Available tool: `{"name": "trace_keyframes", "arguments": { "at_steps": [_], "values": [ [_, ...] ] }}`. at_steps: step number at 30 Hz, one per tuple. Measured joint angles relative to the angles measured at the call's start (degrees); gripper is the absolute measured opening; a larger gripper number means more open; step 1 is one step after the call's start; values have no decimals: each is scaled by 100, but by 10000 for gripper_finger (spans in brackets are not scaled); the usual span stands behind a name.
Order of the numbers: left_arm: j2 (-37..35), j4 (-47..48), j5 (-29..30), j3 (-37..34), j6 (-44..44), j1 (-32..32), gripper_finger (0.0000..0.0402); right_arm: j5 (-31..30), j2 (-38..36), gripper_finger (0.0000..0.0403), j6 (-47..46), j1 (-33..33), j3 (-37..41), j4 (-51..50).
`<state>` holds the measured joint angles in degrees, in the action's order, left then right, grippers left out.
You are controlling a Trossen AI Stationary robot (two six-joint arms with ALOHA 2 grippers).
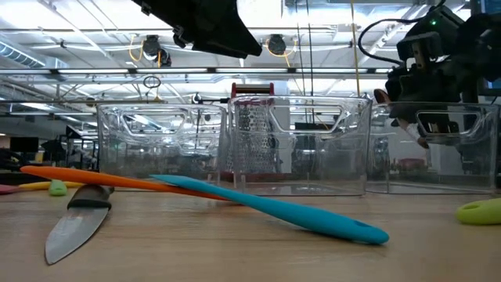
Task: Pick & Place Kitchen Items
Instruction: Put the wooden serving spoon into the right transparent bin
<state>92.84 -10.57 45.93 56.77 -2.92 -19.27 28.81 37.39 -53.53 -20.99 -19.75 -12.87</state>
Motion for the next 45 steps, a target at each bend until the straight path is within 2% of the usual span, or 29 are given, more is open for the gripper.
{"name": "trace_keyframes", "arguments": {
  "at_steps": [10,15,25,33,40,45],
  "values": [
    [0,0,0,0,2,0,216,-1,-29,40,16,-9,-6,557],
    [0,0,0,0,4,0,216,3,-72,34,7,-7,-190,412],
    [0,2,0,0,9,2,216,-221,30,35,-229,-4,-1228,-1463],
    [0,2,0,0,9,4,216,-175,760,34,-425,-2,-1887,-1851],
    [0,7,0,0,9,7,216,-174,1652,34,-431,7,-2522,-2694],
    [0,39,-2,0,9,7,216,-173,2207,34,-433,47,-2718,-2856]
  ]
}}
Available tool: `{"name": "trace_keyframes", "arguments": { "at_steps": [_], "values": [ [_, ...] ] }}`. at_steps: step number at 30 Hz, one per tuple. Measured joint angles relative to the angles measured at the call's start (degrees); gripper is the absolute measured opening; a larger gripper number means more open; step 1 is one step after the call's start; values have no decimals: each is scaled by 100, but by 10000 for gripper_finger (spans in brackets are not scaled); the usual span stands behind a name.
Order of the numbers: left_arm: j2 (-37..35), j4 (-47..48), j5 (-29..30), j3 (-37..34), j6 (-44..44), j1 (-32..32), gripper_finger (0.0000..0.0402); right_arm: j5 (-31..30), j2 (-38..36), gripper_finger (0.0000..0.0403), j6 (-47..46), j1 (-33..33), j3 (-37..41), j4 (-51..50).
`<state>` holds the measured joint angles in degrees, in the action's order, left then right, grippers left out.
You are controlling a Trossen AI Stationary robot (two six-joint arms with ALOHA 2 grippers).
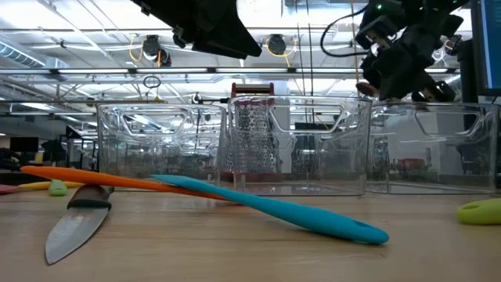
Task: Pick & Place Kitchen Items
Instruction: Put the wooden serving spoon into the right transparent bin
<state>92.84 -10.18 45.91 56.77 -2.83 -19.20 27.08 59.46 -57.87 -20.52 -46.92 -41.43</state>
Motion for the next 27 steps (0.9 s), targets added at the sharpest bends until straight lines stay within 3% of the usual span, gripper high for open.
{"name": "trace_keyframes", "arguments": {
  "at_steps": [9,27],
  "values": [
    [0,18,-2,0,0,0,216,-50,694,34,208,238,-10,2],
    [2,114,-2,0,-2,7,216,-312,770,34,1011,541,-17,4]
  ]
}}
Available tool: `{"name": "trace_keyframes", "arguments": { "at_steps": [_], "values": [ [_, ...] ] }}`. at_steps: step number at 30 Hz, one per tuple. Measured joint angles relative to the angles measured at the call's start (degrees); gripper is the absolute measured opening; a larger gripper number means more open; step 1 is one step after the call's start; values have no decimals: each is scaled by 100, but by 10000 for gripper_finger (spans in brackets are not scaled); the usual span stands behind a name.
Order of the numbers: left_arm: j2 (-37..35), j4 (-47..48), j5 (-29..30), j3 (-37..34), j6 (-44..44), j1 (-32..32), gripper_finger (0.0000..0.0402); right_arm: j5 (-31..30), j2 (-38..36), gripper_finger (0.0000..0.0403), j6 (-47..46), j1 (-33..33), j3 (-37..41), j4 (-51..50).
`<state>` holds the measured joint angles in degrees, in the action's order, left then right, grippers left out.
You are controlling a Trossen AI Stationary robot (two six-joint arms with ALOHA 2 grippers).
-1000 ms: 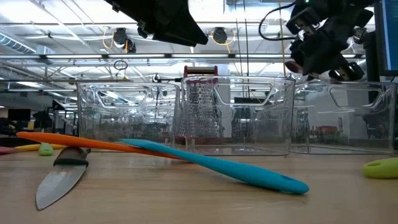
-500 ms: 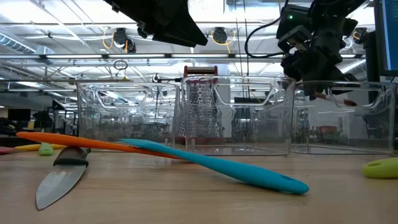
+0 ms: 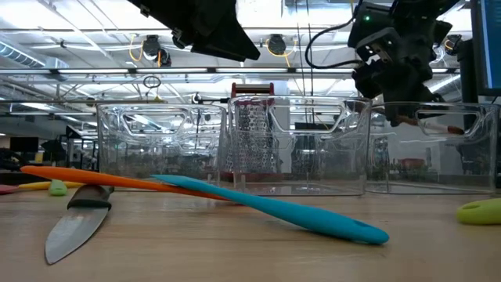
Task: Pick & Place Kitchen Items
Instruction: Put the wooden serving spoon into the right transparent bin
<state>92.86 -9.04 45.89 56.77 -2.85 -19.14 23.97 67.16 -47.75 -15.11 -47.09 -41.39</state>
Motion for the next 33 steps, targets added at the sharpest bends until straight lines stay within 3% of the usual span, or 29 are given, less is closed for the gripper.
{"name": "trace_keyframes", "arguments": {
  "at_steps": [14,33],
  "values": [
    [0,1,2,0,7,27,216,177,2,35,796,178,9,-88],
    [0,-9,-296,-2,-29,149,216,339,469,35,700,172,9,-226]
  ]
}}
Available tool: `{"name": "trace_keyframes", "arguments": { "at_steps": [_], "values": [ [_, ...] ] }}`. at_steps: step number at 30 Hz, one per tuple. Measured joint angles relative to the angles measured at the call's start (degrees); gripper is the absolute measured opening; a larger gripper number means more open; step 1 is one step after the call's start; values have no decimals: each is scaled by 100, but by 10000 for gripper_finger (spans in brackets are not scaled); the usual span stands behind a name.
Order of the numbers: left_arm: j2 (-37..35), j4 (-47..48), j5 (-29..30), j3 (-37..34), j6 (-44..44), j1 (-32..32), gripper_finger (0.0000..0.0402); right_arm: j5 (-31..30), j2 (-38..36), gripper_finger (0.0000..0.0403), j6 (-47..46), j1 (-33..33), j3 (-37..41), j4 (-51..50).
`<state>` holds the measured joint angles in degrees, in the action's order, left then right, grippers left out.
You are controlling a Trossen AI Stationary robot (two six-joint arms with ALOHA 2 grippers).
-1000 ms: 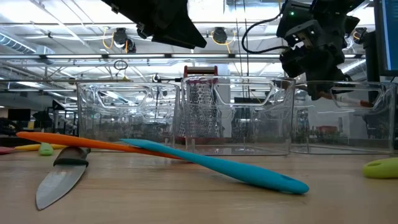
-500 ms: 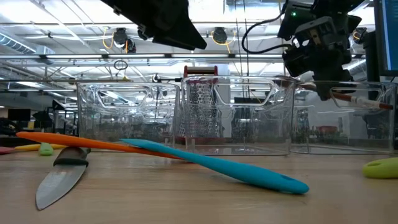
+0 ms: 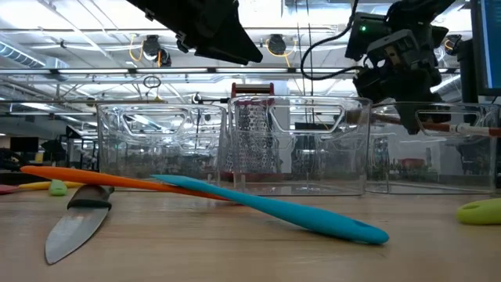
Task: Pick & Place Kitchen Items
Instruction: Put the wooden serving spoon into the right transparent bin
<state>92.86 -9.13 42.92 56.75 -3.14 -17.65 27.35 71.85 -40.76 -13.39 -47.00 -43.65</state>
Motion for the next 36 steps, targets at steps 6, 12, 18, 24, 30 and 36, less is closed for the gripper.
{"name": "trace_keyframes", "arguments": {
  "at_steps": [6,12,18,24,30,36],
  "values": [
    [0,4,-6,0,-1,0,216,-2,369,35,121,-9,0,12],
    [0,7,-101,0,-3,0,216,-26,436,46,182,-39,2,55],
    [0,7,-104,0,-6,0,216,-157,438,59,193,-116,4,64],
    [0,19,-108,0,-10,0,216,-210,438,60,112,-162,4,148],
    [0,42,-110,0,-17,0,216,-195,438,60,114,-160,4,226],
    [0,42,-110,0,-17,0,216,-168,436,45,116,-153,4,226]
  ]
}}
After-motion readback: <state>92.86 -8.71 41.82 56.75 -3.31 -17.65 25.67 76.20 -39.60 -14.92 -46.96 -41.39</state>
